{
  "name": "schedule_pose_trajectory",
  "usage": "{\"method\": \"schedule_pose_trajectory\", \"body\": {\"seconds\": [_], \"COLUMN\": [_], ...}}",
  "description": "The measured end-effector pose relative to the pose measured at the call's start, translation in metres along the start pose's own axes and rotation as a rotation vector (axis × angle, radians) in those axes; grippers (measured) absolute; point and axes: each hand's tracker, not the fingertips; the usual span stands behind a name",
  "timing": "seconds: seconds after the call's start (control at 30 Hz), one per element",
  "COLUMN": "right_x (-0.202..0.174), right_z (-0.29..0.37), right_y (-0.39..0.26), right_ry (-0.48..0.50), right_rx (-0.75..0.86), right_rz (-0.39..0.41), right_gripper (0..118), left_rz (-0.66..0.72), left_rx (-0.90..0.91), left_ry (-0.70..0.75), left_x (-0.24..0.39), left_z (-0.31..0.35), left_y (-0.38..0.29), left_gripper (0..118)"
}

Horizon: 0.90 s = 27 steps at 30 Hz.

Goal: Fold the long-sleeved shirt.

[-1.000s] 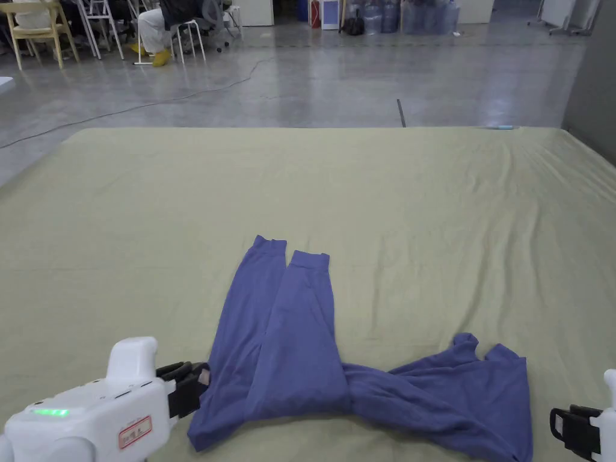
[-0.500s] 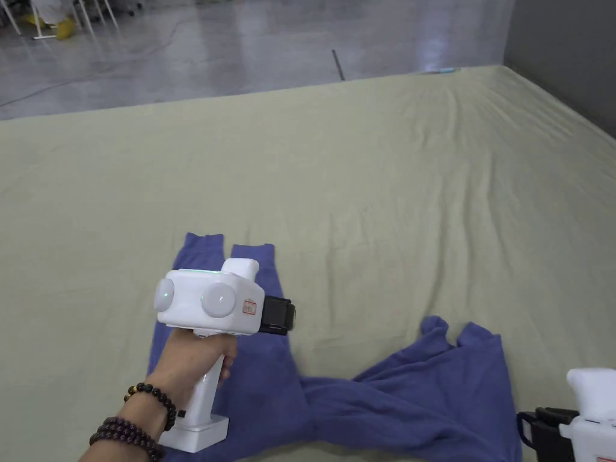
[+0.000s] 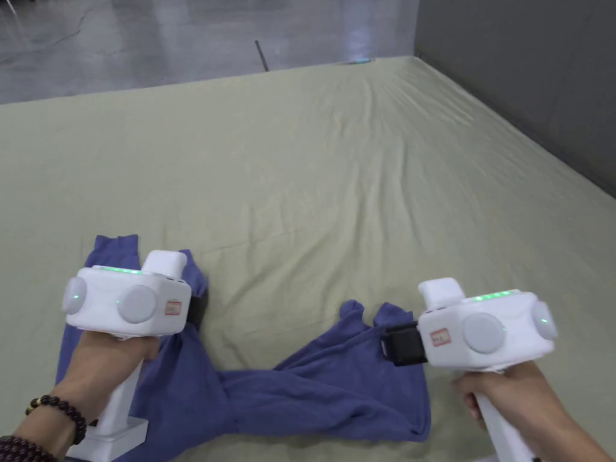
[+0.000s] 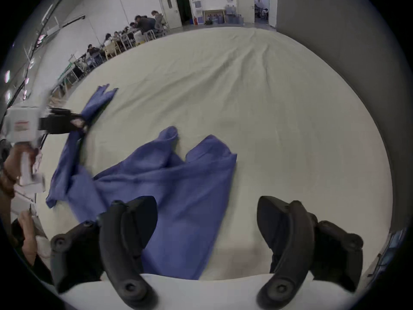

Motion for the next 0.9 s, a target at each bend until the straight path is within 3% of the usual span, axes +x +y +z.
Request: {"method": "schedule_pose_trajectory", "body": {"seconds": [0.07,0.1,0.17,0.2,0.23,0.27,0.33,0.37,0.67,0.9], "right_x": [-0.006,-0.01,-0.019,-0.023,-0.026,-0.027,-0.022,-0.022,-0.043,-0.074], "right_z": [-0.025,-0.036,-0.039,-0.03,-0.023,-0.016,-0.001,0.014,0.165,0.239], "right_y": [0.007,0.008,0.005,0.004,0.004,0.002,0.004,0.005,0.125,0.258], "right_ry": [-0.025,-0.04,-0.093,-0.082,-0.061,-0.097,0.024,0.04,0.078,0.025], "right_rx": [-0.035,-0.051,-0.038,-0.03,0.013,0.046,0.01,0.059,0.435,0.573], "right_rz": [0.015,0.037,0.059,0.059,0.061,0.057,0.003,-0.024,0.048,0.056], "right_gripper": [95,80,64,41,10,10,10,10,10,10], "left_rz": [0.028,0.031,0.028,0.027,0.032,0.055,0.085,0.089,0.171,0.208], "left_rx": [0.029,0.037,0.057,0.073,0.094,0.13,0.203,0.257,0.695,0.883], "left_ry": [-0.028,-0.032,-0.016,-0.018,-0.022,-0.031,-0.038,-0.04,0.019,0.105], "left_x": [-0.006,-0.008,0.0,-0.001,-0.003,-0.006,-0.012,-0.014,-0.075,-0.127], "left_z": [0.015,0.022,0.048,0.061,0.072,0.085,0.118,0.14,0.331,0.431], "left_y": [0.003,0.004,0.003,0.003,0.002,0.004,0.003,0.003,0.079,0.171], "left_gripper": [0,0,0,0,0,0,0,0,0,0]}}
